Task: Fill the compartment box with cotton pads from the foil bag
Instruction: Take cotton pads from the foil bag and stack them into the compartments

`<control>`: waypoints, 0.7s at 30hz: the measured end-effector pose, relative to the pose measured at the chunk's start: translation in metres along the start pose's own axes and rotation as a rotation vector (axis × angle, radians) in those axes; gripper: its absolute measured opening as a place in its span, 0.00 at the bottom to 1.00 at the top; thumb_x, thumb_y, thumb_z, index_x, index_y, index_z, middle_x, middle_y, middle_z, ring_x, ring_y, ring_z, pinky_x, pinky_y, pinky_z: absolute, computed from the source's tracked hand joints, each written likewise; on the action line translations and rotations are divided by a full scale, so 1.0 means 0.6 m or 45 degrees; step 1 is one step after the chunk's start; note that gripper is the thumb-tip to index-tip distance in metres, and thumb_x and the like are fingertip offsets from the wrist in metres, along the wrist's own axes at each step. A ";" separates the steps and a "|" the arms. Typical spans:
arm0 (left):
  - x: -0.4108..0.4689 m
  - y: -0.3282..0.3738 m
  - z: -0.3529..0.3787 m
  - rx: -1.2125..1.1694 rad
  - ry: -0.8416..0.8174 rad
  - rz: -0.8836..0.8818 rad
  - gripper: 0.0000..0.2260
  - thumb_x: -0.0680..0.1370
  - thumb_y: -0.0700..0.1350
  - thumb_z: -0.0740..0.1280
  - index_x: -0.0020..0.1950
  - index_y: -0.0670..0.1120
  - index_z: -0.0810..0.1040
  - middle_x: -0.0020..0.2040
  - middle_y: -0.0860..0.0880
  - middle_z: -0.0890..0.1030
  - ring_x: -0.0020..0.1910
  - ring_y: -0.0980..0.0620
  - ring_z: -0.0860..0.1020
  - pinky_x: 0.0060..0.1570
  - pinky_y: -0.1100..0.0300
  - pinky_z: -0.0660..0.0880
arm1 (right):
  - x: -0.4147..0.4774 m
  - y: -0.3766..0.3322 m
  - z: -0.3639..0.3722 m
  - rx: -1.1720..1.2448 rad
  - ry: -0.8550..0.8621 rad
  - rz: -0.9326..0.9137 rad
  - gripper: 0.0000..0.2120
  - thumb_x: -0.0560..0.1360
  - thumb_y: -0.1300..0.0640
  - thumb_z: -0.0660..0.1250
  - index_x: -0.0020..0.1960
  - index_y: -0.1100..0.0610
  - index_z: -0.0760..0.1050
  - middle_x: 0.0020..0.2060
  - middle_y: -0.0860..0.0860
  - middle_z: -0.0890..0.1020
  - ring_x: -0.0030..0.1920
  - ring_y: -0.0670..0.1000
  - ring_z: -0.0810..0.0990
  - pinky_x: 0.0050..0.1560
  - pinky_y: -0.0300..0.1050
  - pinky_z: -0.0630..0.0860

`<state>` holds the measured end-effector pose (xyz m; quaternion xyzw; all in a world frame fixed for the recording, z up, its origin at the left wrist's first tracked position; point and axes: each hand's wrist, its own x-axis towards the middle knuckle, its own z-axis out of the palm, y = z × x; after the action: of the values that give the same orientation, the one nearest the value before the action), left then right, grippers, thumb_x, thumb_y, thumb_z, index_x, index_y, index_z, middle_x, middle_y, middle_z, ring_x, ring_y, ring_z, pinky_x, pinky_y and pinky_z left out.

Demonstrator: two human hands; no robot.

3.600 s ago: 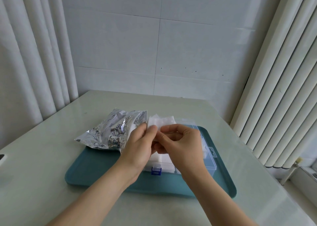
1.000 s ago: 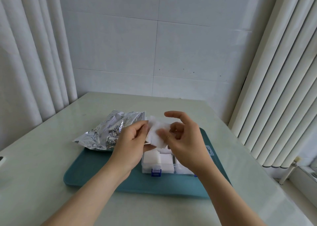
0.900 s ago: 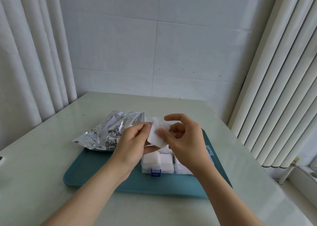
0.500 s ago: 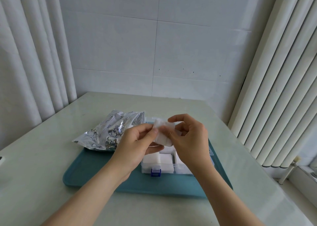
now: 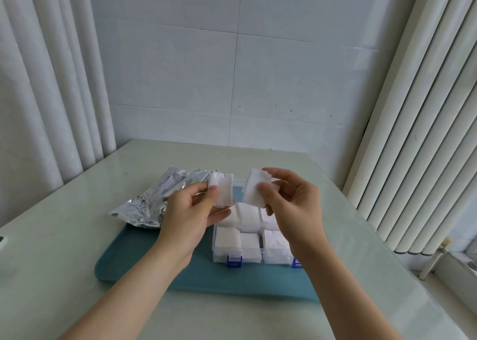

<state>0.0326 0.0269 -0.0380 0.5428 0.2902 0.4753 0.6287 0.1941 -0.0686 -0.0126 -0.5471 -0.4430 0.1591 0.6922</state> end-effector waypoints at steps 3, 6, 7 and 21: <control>-0.007 0.001 0.005 0.003 -0.107 0.002 0.09 0.86 0.43 0.66 0.60 0.43 0.85 0.51 0.42 0.88 0.53 0.41 0.87 0.55 0.52 0.85 | -0.008 -0.005 0.010 -0.006 -0.158 -0.021 0.10 0.77 0.66 0.75 0.55 0.55 0.85 0.33 0.53 0.84 0.30 0.51 0.80 0.35 0.42 0.78; -0.011 0.003 0.012 -0.103 -0.243 -0.067 0.13 0.87 0.46 0.62 0.63 0.41 0.83 0.55 0.38 0.87 0.56 0.39 0.87 0.57 0.51 0.84 | -0.010 0.006 0.020 -0.142 -0.144 -0.027 0.10 0.77 0.63 0.76 0.56 0.52 0.84 0.34 0.54 0.86 0.30 0.52 0.83 0.37 0.47 0.82; -0.012 0.004 0.013 -0.149 -0.266 -0.098 0.15 0.88 0.47 0.61 0.64 0.40 0.83 0.56 0.38 0.87 0.57 0.39 0.87 0.58 0.50 0.84 | -0.010 0.008 0.021 -0.164 -0.131 -0.033 0.10 0.76 0.63 0.77 0.56 0.52 0.84 0.34 0.54 0.86 0.30 0.52 0.83 0.37 0.49 0.82; -0.014 0.003 0.014 -0.328 -0.318 -0.195 0.16 0.87 0.47 0.62 0.66 0.38 0.81 0.58 0.37 0.86 0.56 0.40 0.87 0.57 0.53 0.84 | -0.014 0.018 0.028 -0.434 -0.139 -0.170 0.15 0.80 0.58 0.74 0.63 0.43 0.82 0.32 0.53 0.82 0.34 0.54 0.83 0.38 0.44 0.80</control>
<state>0.0366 0.0158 -0.0355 0.4890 0.1872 0.3883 0.7583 0.1791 -0.0605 -0.0257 -0.6165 -0.5357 0.0650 0.5733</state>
